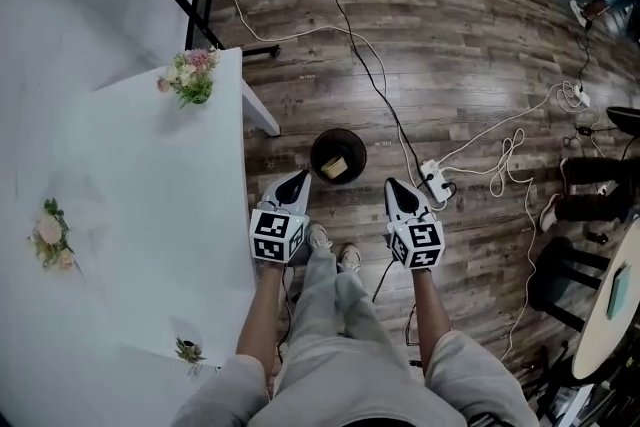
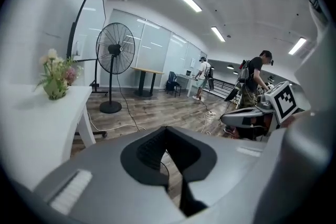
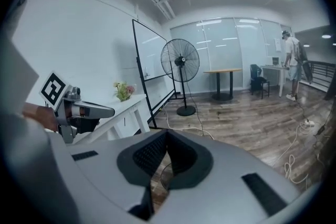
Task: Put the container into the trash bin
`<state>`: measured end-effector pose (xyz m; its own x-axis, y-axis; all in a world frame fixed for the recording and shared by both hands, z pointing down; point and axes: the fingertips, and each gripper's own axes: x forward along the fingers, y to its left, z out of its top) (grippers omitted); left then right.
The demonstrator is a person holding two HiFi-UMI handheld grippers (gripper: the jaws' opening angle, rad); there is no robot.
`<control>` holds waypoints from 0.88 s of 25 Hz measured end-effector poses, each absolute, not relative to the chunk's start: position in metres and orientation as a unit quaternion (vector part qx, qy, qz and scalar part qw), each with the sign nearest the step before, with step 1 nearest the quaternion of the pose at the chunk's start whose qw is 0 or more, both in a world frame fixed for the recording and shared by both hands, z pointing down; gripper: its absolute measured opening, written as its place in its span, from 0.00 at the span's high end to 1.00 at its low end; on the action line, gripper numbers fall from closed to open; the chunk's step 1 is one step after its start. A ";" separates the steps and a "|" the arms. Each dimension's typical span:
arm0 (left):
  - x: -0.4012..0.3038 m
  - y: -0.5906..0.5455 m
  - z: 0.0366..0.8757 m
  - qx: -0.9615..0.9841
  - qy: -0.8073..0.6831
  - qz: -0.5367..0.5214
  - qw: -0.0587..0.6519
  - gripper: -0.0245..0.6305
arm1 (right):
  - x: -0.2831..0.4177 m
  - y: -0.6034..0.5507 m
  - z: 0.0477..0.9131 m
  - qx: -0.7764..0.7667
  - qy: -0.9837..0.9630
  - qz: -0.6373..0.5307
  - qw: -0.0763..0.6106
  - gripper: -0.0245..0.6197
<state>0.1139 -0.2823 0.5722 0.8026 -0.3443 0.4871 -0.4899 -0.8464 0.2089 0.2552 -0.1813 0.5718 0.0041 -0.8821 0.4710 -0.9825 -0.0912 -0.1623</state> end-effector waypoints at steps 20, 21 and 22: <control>0.100 -0.279 0.454 0.941 -0.247 0.193 0.126 0.95 | 0.284 -0.162 0.444 0.726 -0.661 0.159 0.100 0.94; 0.100 -0.279 0.449 0.941 -0.249 0.191 0.127 0.95 | 0.286 -0.159 0.440 0.728 -0.660 0.157 0.101 0.94; 0.100 -0.277 0.445 0.941 -0.251 0.189 0.128 0.95 | 0.288 -0.157 0.436 0.729 -0.658 0.156 0.101 0.94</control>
<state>0.0999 -0.2774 0.4452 0.8029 -0.4235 0.4194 -0.5200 -0.8416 0.1456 0.2876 -0.1566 0.4364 0.0842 -0.9291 0.3602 -0.9919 -0.1125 -0.0582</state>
